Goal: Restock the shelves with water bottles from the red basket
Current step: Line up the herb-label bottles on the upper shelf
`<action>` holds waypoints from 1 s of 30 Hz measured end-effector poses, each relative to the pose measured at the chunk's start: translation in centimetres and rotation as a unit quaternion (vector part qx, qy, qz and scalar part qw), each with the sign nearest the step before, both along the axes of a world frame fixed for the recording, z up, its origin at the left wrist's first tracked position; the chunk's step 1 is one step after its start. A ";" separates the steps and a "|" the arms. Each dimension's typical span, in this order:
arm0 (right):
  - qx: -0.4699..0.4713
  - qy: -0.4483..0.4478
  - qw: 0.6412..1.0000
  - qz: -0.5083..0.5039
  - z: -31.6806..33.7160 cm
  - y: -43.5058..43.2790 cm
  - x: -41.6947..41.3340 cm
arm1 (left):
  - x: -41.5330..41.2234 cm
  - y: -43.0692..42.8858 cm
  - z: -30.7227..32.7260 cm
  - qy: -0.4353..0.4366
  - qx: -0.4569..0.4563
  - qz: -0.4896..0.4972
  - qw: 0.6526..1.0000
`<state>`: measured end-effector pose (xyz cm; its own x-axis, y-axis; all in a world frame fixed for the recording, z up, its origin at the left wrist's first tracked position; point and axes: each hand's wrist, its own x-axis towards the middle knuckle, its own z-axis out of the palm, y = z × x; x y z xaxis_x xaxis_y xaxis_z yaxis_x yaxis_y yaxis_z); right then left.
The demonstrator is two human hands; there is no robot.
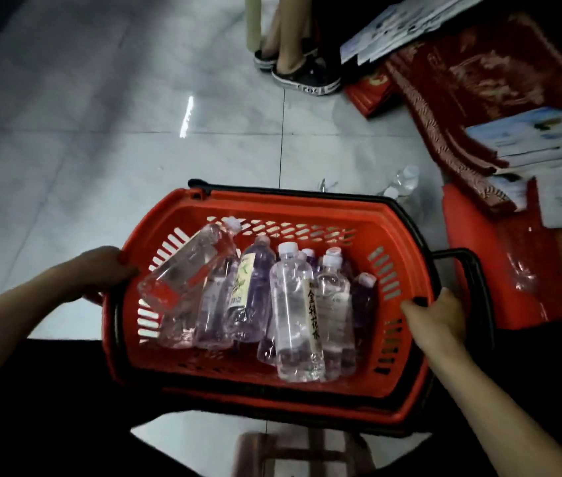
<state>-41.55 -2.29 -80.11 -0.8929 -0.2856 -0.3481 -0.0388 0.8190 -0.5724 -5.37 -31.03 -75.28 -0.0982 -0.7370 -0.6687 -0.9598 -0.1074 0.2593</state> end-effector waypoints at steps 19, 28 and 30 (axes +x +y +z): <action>0.039 0.105 0.965 0.235 0.1 -16.9 1.7 | 10.6 -1.0 -2.2 -0.065 -0.040 0.099 0.992; -0.118 0.260 0.901 0.327 3.0 -14.4 4.8 | 1.6 1.6 3.3 -0.040 -0.287 -0.052 0.956; -0.145 0.184 0.885 0.402 3.5 -14.3 7.0 | -2.1 4.7 2.6 0.163 -0.111 -0.020 0.980</action>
